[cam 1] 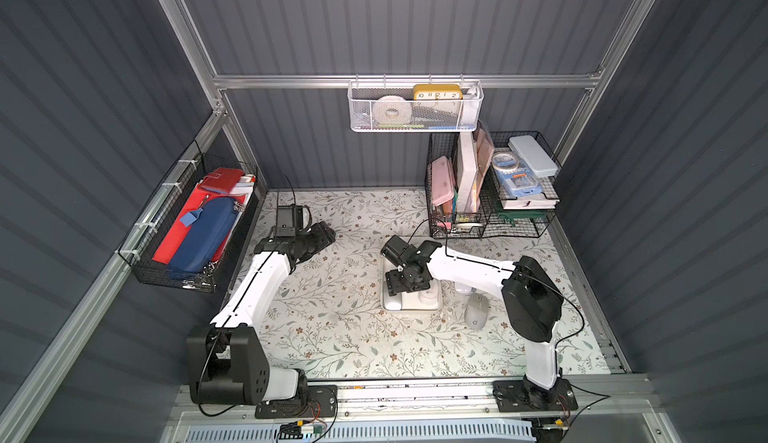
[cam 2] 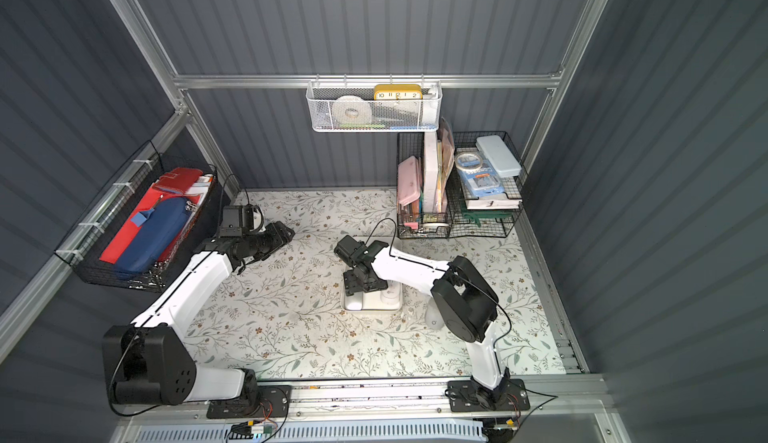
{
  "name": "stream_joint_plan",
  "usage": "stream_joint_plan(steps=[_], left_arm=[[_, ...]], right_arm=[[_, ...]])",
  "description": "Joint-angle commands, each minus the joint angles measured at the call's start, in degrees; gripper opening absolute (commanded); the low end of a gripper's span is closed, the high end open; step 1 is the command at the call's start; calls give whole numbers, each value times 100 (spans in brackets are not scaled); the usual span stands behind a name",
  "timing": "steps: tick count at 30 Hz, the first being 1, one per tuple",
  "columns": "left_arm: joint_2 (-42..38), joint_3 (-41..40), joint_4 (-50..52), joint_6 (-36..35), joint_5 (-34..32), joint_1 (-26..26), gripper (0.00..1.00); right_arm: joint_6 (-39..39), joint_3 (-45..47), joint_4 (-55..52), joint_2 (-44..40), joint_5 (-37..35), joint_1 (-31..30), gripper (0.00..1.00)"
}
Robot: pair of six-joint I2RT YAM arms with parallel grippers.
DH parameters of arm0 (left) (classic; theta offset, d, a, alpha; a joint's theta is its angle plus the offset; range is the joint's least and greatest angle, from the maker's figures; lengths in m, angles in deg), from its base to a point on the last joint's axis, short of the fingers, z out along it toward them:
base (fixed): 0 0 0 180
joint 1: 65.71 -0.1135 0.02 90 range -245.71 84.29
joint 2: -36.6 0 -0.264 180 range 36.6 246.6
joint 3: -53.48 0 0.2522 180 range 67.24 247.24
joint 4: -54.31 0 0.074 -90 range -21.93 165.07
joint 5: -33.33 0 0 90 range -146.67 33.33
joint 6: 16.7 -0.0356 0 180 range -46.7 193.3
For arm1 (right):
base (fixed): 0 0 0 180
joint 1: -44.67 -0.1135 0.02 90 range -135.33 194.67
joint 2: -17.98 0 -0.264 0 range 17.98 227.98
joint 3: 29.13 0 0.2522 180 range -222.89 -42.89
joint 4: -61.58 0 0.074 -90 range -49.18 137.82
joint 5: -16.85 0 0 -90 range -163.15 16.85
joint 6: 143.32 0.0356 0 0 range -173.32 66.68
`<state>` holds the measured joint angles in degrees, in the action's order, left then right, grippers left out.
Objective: Take out the mouse from the storage box
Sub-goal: Pick up the mouse from the storage box.
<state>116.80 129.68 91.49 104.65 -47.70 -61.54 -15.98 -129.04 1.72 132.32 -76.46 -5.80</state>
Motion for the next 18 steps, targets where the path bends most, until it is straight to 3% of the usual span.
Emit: stream_joint_plan(steps=[1, 18], left_arm=[[-128, -65, 88, -50, 52, 23, 67], [-164, -144, 39, -38, 87, 23, 67]], right_arm=[[37, -187, 51, 178, 216, -106, 79], [-125, -312, -126, 719, 209, -330, 81]])
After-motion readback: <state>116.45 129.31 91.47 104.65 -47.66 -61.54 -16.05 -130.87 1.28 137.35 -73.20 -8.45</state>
